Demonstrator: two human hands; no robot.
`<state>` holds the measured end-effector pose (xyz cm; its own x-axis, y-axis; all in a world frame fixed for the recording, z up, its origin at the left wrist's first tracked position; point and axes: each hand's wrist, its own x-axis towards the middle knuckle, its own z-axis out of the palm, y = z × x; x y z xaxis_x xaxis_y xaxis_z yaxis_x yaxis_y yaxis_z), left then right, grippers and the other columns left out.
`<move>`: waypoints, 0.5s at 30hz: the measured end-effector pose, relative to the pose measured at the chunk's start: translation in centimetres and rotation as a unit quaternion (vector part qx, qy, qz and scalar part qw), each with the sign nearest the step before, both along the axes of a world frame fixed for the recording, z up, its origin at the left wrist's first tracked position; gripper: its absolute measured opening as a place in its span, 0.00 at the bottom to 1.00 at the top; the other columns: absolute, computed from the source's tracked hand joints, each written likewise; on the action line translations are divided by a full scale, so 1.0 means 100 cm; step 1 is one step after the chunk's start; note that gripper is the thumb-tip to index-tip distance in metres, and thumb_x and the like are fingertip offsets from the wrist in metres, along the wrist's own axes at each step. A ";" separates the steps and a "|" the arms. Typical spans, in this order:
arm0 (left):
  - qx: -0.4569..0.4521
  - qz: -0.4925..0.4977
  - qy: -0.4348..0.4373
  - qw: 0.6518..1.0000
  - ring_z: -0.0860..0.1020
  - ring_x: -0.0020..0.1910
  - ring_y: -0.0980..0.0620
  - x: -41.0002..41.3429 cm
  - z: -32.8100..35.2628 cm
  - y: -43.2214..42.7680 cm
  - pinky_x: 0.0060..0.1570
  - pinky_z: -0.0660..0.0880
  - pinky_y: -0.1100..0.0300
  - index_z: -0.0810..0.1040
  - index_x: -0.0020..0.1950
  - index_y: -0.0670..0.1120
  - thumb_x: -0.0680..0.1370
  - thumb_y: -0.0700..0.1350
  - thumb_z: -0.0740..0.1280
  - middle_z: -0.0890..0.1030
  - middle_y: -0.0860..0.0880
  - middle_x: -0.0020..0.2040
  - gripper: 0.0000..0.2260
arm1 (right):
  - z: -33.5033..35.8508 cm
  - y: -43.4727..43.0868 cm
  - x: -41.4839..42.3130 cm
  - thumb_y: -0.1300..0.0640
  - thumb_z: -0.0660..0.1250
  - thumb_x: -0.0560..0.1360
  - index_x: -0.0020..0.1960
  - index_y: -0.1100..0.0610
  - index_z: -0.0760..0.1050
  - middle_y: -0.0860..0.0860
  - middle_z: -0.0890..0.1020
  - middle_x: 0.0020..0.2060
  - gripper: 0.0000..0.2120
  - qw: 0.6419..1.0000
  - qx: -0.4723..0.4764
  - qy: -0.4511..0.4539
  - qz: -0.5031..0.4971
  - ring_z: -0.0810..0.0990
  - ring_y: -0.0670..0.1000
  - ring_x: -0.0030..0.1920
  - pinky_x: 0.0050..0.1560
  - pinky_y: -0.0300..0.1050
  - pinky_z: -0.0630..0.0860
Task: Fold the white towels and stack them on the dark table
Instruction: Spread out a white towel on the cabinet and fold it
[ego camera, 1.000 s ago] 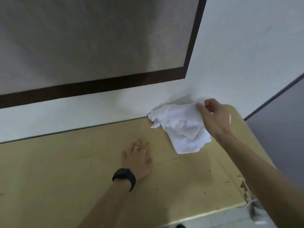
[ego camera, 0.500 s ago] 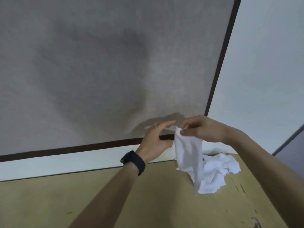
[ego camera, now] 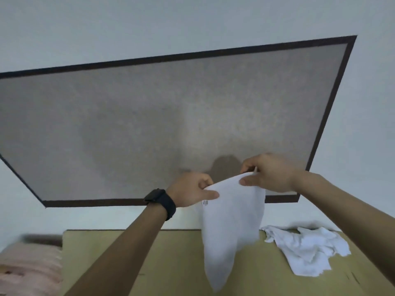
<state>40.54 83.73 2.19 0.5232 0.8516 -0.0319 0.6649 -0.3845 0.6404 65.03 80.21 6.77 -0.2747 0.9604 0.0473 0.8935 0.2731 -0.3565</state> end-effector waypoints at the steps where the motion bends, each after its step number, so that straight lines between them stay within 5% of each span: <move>1: 0.020 0.005 0.037 0.999 0.72 0.30 0.56 -0.010 -0.005 0.000 0.35 0.68 0.58 0.77 0.40 0.49 0.74 0.54 0.73 0.74 0.55 0.30 0.11 | -0.006 0.000 -0.003 0.50 0.70 0.76 0.51 0.51 0.82 0.45 0.82 0.47 0.06 1.000 0.011 -0.005 -0.003 0.77 0.46 0.46 0.40 0.32 0.70; 4: 0.060 0.029 0.101 0.993 0.73 0.36 0.52 -0.032 -0.020 0.003 0.40 0.69 0.56 0.78 0.43 0.47 0.77 0.53 0.69 0.74 0.54 0.35 0.10 | -0.029 0.003 -0.005 0.52 0.67 0.78 0.51 0.54 0.81 0.50 0.83 0.49 0.08 0.998 0.029 -0.049 -0.006 0.79 0.51 0.49 0.50 0.46 0.74; 8: 0.098 0.052 0.172 0.979 0.78 0.47 0.47 -0.045 -0.045 0.000 0.45 0.73 0.56 0.78 0.54 0.50 0.80 0.49 0.63 0.81 0.51 0.46 0.07 | -0.074 0.009 0.005 0.48 0.64 0.79 0.50 0.52 0.80 0.49 0.81 0.46 0.09 0.996 0.054 -0.071 -0.023 0.80 0.53 0.48 0.48 0.51 0.76; 15: 0.268 0.094 0.146 0.948 0.79 0.49 0.48 -0.046 -0.118 -0.011 0.50 0.73 0.54 0.79 0.61 0.51 0.83 0.49 0.59 0.83 0.50 0.51 0.12 | -0.160 -0.008 0.018 0.54 0.66 0.79 0.52 0.54 0.80 0.50 0.80 0.45 0.06 0.973 0.218 -0.047 -0.057 0.78 0.55 0.46 0.38 0.47 0.75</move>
